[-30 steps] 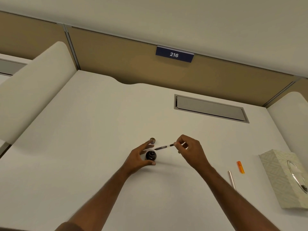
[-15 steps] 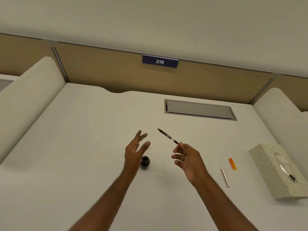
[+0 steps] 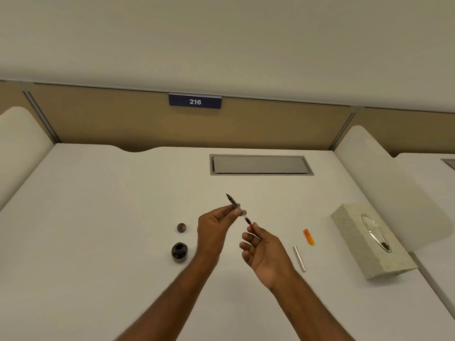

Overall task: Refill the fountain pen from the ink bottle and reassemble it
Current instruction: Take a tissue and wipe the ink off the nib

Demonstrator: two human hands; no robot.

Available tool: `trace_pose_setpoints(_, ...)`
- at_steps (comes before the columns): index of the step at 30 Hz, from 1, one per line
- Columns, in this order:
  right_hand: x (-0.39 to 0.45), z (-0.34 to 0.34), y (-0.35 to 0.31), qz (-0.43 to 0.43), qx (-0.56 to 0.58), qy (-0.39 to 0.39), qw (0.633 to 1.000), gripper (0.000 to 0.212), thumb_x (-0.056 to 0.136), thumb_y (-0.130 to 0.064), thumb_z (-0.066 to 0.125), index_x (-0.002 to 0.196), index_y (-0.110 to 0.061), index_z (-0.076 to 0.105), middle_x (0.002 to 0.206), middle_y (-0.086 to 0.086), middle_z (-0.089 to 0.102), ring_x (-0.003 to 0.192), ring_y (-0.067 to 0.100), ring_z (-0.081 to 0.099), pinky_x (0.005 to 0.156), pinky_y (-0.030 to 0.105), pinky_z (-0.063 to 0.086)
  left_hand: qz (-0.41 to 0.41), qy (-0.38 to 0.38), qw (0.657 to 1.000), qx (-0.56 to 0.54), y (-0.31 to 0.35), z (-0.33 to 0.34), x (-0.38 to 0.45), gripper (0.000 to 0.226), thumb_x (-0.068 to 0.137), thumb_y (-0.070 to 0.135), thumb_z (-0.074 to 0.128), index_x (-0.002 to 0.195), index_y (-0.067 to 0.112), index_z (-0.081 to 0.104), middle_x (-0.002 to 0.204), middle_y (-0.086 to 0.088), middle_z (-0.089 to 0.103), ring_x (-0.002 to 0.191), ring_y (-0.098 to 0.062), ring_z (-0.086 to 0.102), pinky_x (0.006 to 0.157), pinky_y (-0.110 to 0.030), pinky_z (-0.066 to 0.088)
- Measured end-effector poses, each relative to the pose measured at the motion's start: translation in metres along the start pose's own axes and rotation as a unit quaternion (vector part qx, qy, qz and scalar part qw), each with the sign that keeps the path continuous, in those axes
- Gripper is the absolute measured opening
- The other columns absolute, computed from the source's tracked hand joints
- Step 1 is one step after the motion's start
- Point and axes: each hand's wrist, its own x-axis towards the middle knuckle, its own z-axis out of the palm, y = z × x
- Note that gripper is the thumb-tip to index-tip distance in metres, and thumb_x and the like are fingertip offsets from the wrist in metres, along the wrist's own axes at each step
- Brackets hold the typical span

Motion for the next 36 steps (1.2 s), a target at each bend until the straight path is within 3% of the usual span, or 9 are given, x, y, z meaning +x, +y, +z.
trace_pose_setpoints(4,-0.001,-0.019,-0.006,-0.001,-0.014,-0.005,1.000,0.020,0.094,-0.030,0.062,0.096,-0.011,0.067,0.080,0.008,0.069,0.065,0.020,0.065,0.058,0.028,0.051,-0.007,0.013,1.000,0.016,-0.005,0.023,-0.002,0.019,0.091,0.021,0.069,0.102,0.007,0.078,0.091,-0.005,0.080,0.096,-0.013,0.074,0.094,-0.046,0.057)
trace_pose_setpoints(13,0.007,-0.069,-0.026,-0.023,-0.059,0.002,0.998,0.028,0.098,-0.032,0.055,0.098,-0.008,0.070,0.086,0.012,0.073,0.073,0.025,0.069,0.062,0.033,0.053,-0.026,0.019,0.999,0.037,-0.018,0.071,0.005,0.016,0.091,0.023,0.069,0.096,0.011,0.078,0.084,-0.006,0.079,0.086,-0.020,0.076,0.084,-0.039,0.062)
trace_pose_setpoints(19,0.021,-0.118,-0.073,-0.109,-0.139,0.027,0.984,0.023,0.099,-0.023,0.053,0.096,-0.006,0.068,0.086,0.013,0.071,0.074,0.025,0.067,0.062,0.032,0.053,-0.042,0.022,0.999,0.022,-0.027,0.108,0.015,0.011,0.090,0.021,0.069,0.095,0.016,0.077,0.086,-0.008,0.079,0.087,-0.023,0.076,0.081,-0.037,0.062)
trace_pose_setpoints(23,0.032,-0.164,-0.117,-0.191,-0.239,0.066,0.950,0.020,0.098,-0.013,0.052,0.090,-0.005,0.068,0.084,0.012,0.071,0.070,0.022,0.066,0.059,0.031,0.052,-0.055,0.015,0.998,0.016,-0.038,0.134,0.023,0.015,0.091,0.020,0.068,0.100,0.011,0.076,0.088,-0.011,0.079,0.088,-0.024,0.076,0.081,-0.039,0.062)
trace_pose_setpoints(27,0.047,-0.223,-0.161,-0.273,-0.348,0.140,0.886,0.015,0.094,-0.011,0.058,0.083,-0.014,0.068,0.077,-0.001,0.071,0.070,0.016,0.066,0.059,0.032,0.051,-0.068,-0.006,0.998,0.013,-0.052,0.159,0.029,0.013,0.091,0.020,0.067,0.097,0.013,0.076,0.088,-0.011,0.079,0.089,-0.025,0.076,0.082,-0.041,0.061)
trace_pose_setpoints(30,0.052,-0.271,-0.189,-0.326,-0.477,0.238,0.781,0.015,0.091,-0.019,0.059,0.080,-0.028,0.064,0.079,-0.010,0.070,0.074,0.008,0.066,0.063,0.029,0.051,-0.083,-0.019,0.996,0.016,-0.063,0.176,0.032,0.014,0.093,0.019,0.065,0.097,0.013,0.076,0.088,-0.010,0.079,0.089,-0.024,0.076,0.083,-0.041,0.061)
trace_pose_setpoints(33,0.053,-0.314,-0.209,-0.347,-0.580,0.318,0.665,0.011,0.091,-0.026,0.059,0.081,-0.030,0.059,0.082,-0.012,0.066,0.076,0.009,0.063,0.064,0.031,0.051,-0.098,-0.025,0.995,0.022,-0.074,0.190,0.033,0.014,0.094,0.017,0.063,0.097,0.012,0.076,0.087,-0.009,0.079,0.088,-0.023,0.076,0.083,-0.042,0.060)
trace_pose_setpoints(36,0.060,-0.342,-0.218,-0.326,-0.621,0.359,0.616,0.006,0.088,-0.031,0.065,0.089,-0.025,0.064,0.088,-0.007,0.065,0.081,0.016,0.065,0.066,0.032,0.051,-0.112,-0.028,0.993,0.028,-0.083,0.199,0.035,0.014,0.094,0.018,0.064,0.098,0.012,0.076,0.087,-0.009,0.079,0.090,-0.024,0.076,0.084,-0.042,0.060)
